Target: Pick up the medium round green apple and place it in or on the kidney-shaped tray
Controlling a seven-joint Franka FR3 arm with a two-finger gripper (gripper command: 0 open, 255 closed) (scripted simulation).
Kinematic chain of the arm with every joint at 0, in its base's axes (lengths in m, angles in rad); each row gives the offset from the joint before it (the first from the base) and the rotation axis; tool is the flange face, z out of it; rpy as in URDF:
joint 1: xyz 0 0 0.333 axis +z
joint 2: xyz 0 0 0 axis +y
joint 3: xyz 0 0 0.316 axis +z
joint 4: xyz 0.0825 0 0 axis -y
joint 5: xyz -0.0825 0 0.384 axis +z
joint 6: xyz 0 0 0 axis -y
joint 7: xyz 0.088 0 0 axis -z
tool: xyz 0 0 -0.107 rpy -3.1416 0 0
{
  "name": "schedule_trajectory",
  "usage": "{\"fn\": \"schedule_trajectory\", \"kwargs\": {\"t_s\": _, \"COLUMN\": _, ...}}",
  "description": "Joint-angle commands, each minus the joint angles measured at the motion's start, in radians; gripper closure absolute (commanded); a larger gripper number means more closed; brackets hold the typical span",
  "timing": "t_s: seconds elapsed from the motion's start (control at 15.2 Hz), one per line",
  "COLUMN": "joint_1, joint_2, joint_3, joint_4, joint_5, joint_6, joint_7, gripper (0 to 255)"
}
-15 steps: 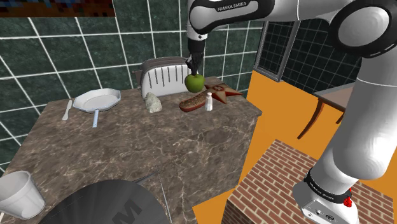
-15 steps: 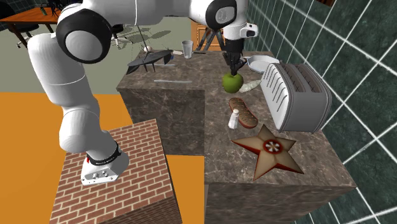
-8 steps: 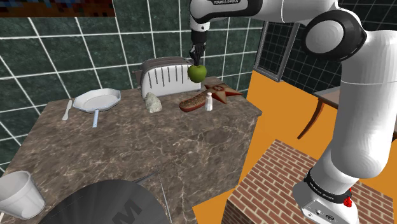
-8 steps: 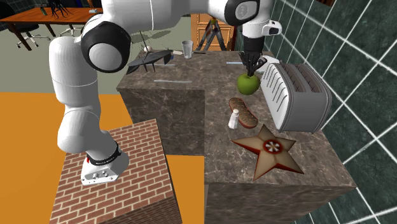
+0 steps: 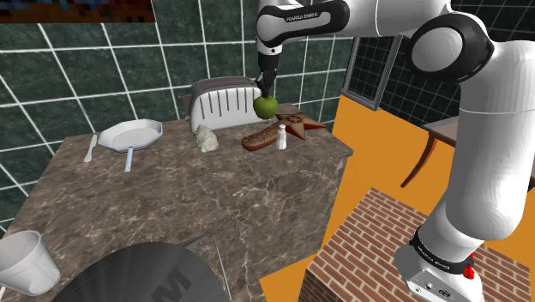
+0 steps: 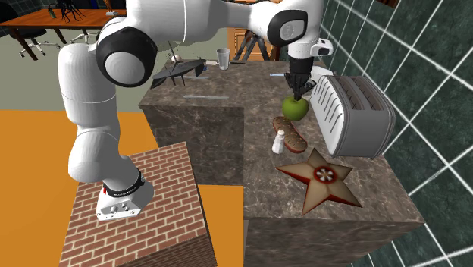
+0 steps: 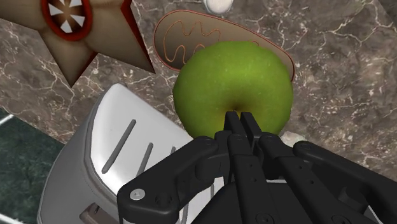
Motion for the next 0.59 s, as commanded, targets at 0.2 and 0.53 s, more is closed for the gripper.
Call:
{"fn": "schedule_trajectory", "kwargs": {"t_s": 0.2, "joint_1": 0.0, "joint_2": -0.001, "joint_3": 0.0, "joint_4": -0.066, "joint_5": -0.001, "joint_6": 0.066, "joint_7": 0.005, "gripper": 255}}
{"fn": "schedule_trajectory", "kwargs": {"t_s": 0.53, "joint_1": 0.0, "joint_2": 0.006, "joint_3": -0.001, "joint_4": -0.124, "joint_5": -0.003, "joint_6": 0.13, "joint_7": 0.008, "gripper": 255}}
